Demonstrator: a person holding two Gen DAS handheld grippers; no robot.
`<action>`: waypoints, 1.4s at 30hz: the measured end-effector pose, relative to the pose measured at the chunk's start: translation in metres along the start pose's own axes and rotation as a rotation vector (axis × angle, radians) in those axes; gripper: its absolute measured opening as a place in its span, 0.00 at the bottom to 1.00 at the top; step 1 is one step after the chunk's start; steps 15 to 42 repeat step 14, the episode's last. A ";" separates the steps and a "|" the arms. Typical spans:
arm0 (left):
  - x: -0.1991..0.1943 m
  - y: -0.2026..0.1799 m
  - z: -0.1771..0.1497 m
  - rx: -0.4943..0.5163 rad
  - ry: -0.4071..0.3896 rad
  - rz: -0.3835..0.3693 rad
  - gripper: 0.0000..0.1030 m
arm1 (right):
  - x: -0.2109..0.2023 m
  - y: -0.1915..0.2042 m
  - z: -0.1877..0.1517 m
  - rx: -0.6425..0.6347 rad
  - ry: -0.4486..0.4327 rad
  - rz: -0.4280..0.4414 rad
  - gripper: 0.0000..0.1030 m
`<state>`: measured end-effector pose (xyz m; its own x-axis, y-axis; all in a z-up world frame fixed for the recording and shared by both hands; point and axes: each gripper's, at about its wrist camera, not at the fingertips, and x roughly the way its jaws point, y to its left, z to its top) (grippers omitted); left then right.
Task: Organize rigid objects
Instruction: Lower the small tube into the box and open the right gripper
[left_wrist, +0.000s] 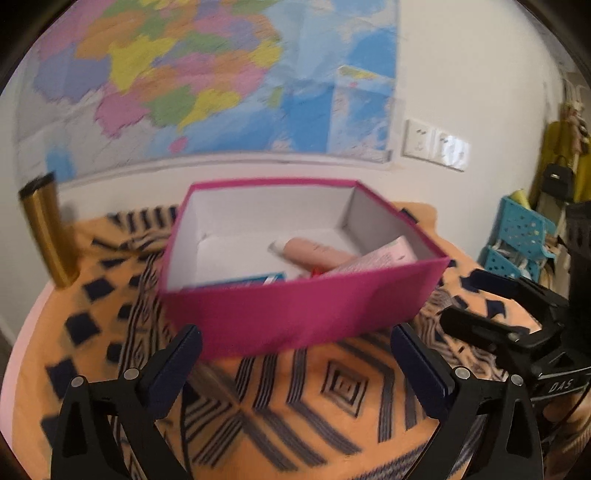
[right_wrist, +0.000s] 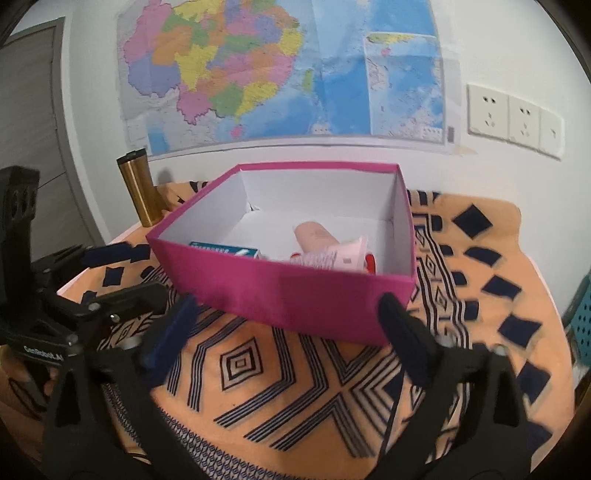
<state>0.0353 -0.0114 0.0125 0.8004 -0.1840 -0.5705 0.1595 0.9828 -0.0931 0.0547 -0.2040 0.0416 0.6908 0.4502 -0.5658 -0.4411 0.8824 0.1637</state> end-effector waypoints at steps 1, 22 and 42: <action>0.000 0.003 -0.004 -0.016 0.012 0.015 1.00 | 0.000 -0.001 -0.004 0.016 -0.002 -0.003 1.00; 0.002 0.001 -0.038 -0.004 0.065 0.121 1.00 | 0.006 0.005 -0.042 0.064 0.074 -0.015 1.00; 0.002 0.001 -0.038 -0.004 0.065 0.121 1.00 | 0.006 0.005 -0.042 0.064 0.074 -0.015 1.00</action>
